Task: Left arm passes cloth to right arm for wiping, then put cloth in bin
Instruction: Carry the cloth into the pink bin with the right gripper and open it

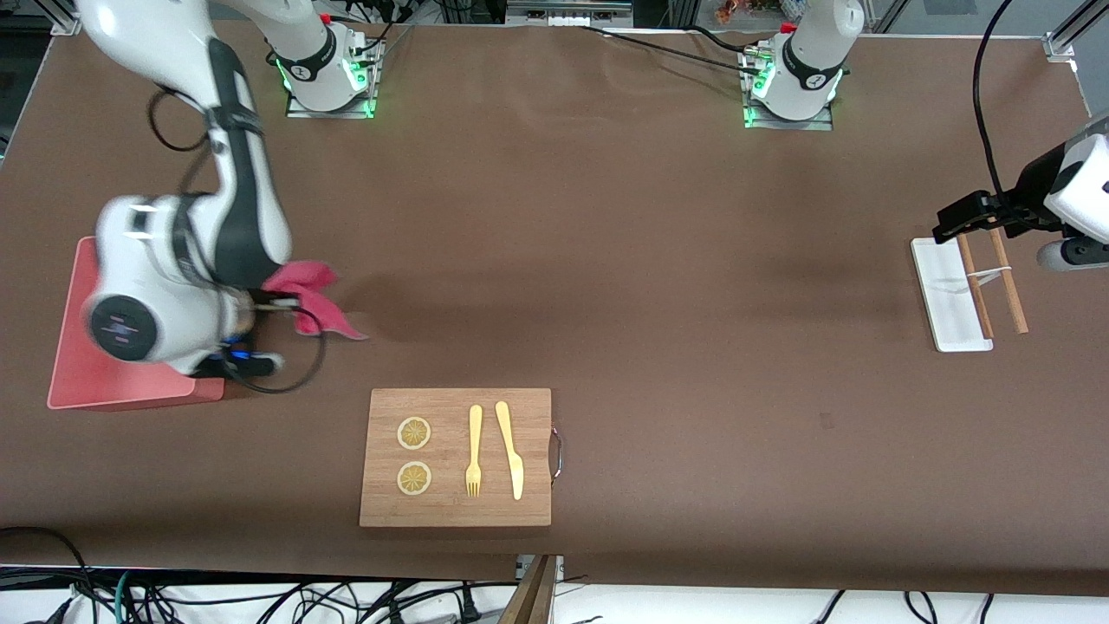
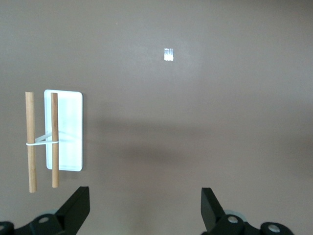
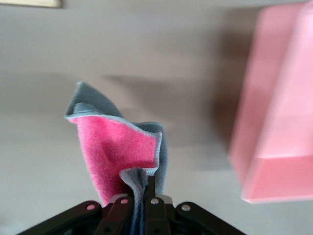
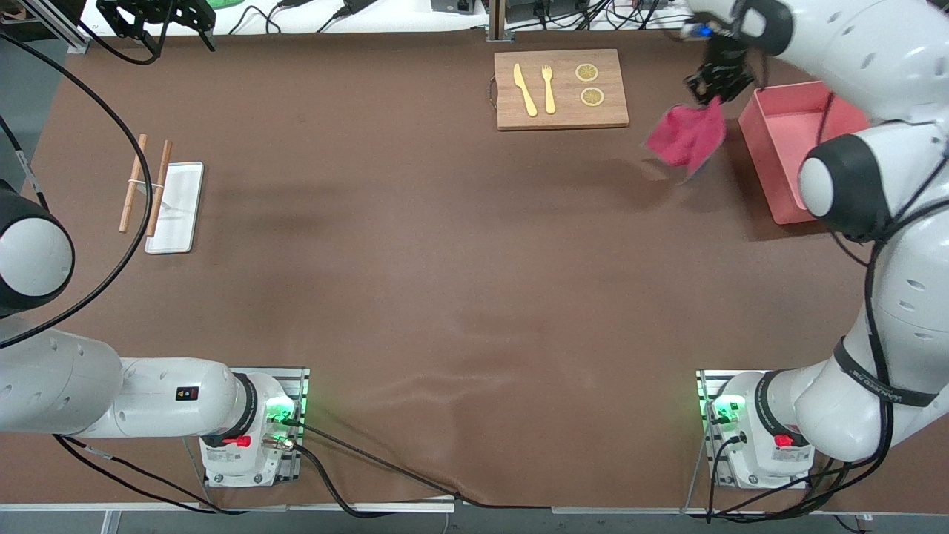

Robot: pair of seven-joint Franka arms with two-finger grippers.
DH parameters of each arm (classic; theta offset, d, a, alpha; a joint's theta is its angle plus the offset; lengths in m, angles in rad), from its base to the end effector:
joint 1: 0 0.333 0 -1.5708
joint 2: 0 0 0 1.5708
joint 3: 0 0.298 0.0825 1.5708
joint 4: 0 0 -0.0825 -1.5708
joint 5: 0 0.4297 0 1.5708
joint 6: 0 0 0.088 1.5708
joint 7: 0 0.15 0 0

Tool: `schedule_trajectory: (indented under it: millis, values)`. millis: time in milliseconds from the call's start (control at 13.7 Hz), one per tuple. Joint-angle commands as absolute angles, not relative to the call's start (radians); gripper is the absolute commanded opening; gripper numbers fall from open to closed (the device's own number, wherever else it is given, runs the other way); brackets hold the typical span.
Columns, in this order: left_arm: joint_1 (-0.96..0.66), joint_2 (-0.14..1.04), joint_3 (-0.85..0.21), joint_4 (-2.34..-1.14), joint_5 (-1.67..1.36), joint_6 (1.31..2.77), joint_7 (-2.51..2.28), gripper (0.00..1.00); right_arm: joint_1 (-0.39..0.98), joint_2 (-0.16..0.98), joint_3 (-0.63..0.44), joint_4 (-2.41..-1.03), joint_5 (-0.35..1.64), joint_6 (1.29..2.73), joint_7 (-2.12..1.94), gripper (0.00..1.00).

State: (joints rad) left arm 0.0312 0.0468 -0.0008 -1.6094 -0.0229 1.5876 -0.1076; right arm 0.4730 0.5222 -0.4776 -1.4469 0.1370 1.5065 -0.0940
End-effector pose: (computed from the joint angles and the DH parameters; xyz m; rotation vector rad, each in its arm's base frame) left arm 0.6089 0.0151 0.5167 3.1119 0.2169 -0.1083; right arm 0.6603 0.0517 0.3157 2.9934 0.1159 -0.6214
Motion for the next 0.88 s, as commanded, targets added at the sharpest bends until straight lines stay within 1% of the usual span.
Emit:
schedule_trajectory:
  millis: [0,146,366,585,805]
  values:
    - [0.055,0.017,0.003,-1.603,-0.043,1.595,-0.097,1.0,0.476,0.459,-0.61,-1.479,0.118,1.448,-0.311,0.0]
    - [0.057,0.002,0.002,-1.609,-0.035,1.594,-0.095,1.0,0.477,0.456,-0.728,-1.479,0.107,1.424,-0.493,0.0]
    - [0.057,-0.015,0.002,-1.632,-0.035,1.595,-0.095,1.0,0.468,0.462,-0.801,-1.48,0.023,1.44,-0.624,0.0]
    - [0.057,-0.093,0.0,-1.747,-0.034,1.672,-0.095,1.0,0.397,0.492,-0.796,-1.482,0.017,1.526,-0.681,0.0]
    - [0.055,-0.086,-0.003,-1.729,-0.031,1.666,-0.087,1.0,0.373,0.581,-0.795,-1.491,0.052,1.626,-0.68,0.0]
